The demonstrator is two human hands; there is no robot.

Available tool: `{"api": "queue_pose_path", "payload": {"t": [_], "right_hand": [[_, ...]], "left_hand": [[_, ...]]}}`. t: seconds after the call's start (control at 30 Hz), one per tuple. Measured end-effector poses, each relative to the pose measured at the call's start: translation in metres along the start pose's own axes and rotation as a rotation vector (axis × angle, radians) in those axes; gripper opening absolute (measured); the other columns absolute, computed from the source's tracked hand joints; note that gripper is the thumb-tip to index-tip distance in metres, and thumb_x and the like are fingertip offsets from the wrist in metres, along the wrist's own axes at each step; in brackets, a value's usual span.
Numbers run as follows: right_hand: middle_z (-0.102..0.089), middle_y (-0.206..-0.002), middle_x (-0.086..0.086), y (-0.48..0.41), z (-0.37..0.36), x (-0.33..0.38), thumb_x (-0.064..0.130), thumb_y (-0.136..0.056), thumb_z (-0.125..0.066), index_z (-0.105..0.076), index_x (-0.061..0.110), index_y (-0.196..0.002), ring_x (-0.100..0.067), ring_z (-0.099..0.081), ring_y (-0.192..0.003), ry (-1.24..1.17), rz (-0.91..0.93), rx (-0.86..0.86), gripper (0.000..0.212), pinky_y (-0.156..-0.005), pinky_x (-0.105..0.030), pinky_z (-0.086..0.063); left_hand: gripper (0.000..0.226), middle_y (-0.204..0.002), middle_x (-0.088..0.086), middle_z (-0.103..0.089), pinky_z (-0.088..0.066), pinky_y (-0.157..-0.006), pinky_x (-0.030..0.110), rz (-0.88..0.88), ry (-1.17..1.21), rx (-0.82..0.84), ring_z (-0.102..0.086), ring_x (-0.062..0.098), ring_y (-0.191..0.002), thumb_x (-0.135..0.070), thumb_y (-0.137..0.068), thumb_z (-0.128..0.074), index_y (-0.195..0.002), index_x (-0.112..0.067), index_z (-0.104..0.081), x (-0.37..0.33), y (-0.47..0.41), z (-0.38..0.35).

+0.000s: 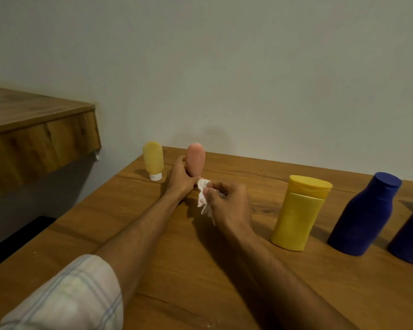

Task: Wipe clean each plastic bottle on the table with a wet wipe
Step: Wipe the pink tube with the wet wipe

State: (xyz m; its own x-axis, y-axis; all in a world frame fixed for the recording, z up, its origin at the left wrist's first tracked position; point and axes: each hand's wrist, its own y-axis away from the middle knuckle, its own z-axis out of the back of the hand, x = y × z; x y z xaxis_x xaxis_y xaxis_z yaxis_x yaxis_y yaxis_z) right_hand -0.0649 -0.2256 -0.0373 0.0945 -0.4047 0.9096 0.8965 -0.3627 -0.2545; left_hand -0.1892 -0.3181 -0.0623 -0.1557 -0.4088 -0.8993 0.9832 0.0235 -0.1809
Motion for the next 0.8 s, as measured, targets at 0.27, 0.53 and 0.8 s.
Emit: {"api": "queue_pose_path", "payload": {"t": [0.27, 0.53, 0.8], "right_hand": [[-0.069, -0.107, -0.001, 0.019, 0.023, 0.02, 0.017, -0.087, -0.063, -0.067, 0.014, -0.109, -0.007, -0.063, -0.087, -0.026, 0.143, -0.034, 0.022, -0.068, -0.018, -0.054], [-0.063, -0.093, 0.018, 0.075, 0.092, 0.055, 0.02, -0.084, -0.067, -0.069, 0.018, -0.104, 0.003, -0.061, -0.084, -0.119, 0.316, -0.104, 0.021, -0.067, -0.01, -0.052], [-0.069, -0.101, 0.008, 0.128, 0.156, 0.054, 0.018, -0.081, -0.068, -0.069, 0.021, -0.101, 0.0, -0.064, -0.09, -0.076, 0.35, -0.043, 0.02, -0.074, -0.024, -0.057]], "left_hand": [[0.072, -0.122, 0.013, -0.062, -0.058, -0.084, 0.047, -0.011, 0.21, 0.044, -0.066, 0.033, -0.101, -0.011, -0.082, -0.075, -0.141, -0.018, -0.035, -0.043, 0.051, 0.023], [0.069, -0.119, 0.018, -0.065, -0.057, -0.061, 0.021, -0.158, 0.269, 0.208, -0.073, 0.023, -0.084, -0.012, -0.084, -0.074, -0.141, -0.018, -0.035, -0.092, 0.149, 0.052], [0.093, -0.098, 0.011, -0.075, -0.061, -0.074, 0.036, -0.181, 0.312, 0.491, -0.075, 0.027, -0.078, -0.017, -0.071, -0.079, -0.147, -0.029, -0.027, -0.117, 0.227, 0.058]]}}
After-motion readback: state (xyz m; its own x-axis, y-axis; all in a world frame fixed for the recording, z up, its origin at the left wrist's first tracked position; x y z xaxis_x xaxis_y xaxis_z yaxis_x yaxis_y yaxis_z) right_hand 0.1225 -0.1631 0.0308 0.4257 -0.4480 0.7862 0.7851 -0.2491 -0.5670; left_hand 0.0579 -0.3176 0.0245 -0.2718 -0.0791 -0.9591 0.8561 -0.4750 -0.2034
